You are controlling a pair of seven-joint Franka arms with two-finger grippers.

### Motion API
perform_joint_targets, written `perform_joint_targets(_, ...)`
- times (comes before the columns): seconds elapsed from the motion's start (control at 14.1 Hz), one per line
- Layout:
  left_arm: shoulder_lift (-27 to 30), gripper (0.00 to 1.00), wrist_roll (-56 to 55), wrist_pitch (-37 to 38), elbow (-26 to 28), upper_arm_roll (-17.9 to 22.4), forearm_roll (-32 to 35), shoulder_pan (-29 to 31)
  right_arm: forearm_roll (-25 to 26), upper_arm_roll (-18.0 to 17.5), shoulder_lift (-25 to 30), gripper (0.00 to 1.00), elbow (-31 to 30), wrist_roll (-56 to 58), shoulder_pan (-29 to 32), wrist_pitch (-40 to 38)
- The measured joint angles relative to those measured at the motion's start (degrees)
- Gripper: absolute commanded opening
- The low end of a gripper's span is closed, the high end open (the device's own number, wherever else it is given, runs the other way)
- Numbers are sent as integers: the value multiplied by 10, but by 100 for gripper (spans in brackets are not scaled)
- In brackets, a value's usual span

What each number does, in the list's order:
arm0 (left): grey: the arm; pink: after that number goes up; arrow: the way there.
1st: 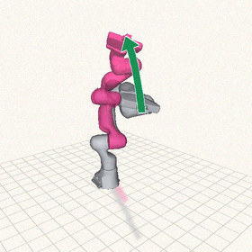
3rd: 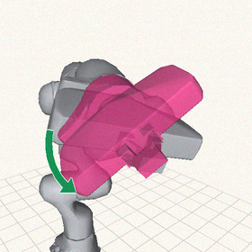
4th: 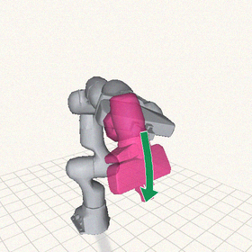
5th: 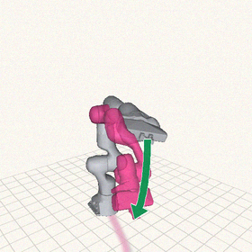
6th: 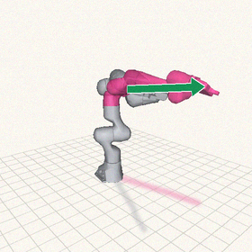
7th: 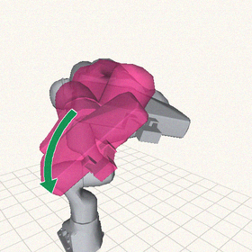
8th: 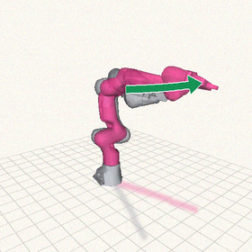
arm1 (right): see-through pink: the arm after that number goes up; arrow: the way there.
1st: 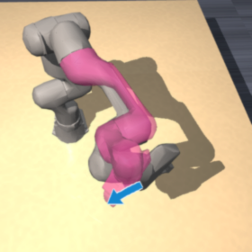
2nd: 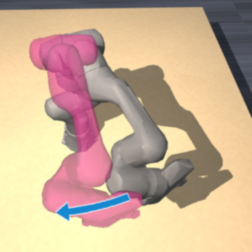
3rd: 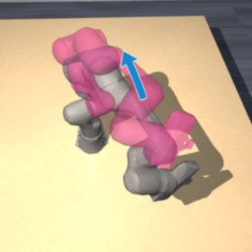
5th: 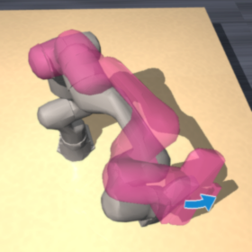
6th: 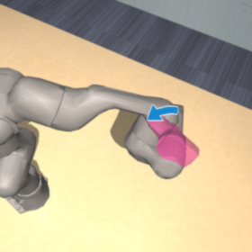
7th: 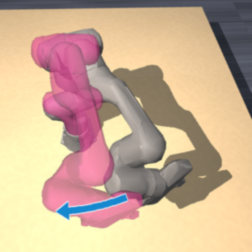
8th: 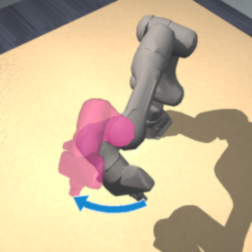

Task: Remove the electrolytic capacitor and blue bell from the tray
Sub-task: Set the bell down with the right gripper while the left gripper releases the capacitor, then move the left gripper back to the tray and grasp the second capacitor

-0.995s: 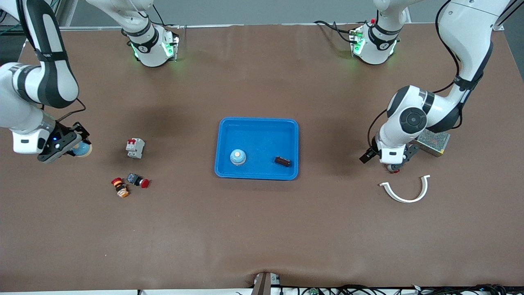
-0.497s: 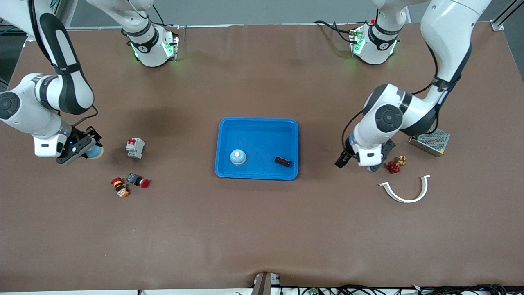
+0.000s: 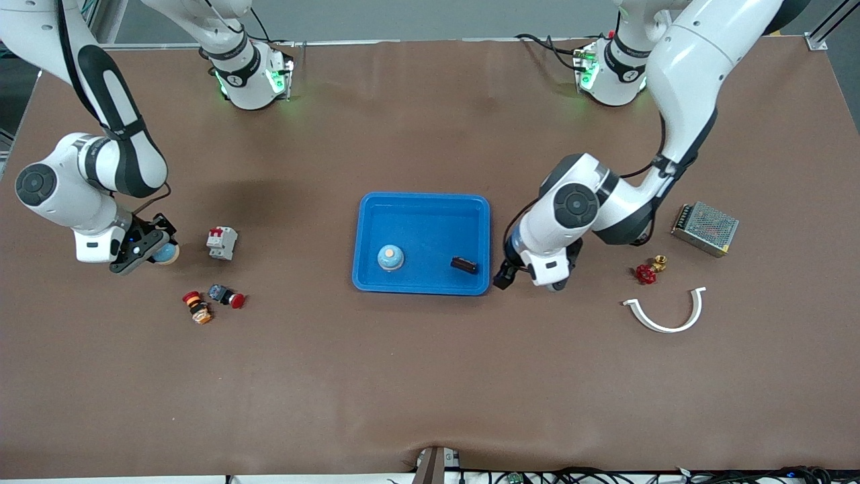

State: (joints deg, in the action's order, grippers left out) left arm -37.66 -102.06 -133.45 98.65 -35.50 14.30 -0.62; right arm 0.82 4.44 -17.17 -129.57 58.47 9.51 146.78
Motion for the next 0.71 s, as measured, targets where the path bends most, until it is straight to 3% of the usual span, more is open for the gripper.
perform_joint_targets(0.36, -25, 75, -40, 0, -18, 11, 0, -46, 0, 0, -27, 40, 0, 4, 2, 22)
perform_joint_targets(0.71, -34, 70, -74, 0, -25, 58, 0, -106, 0, -1, -35, 40, 0, 4, 5, 26)
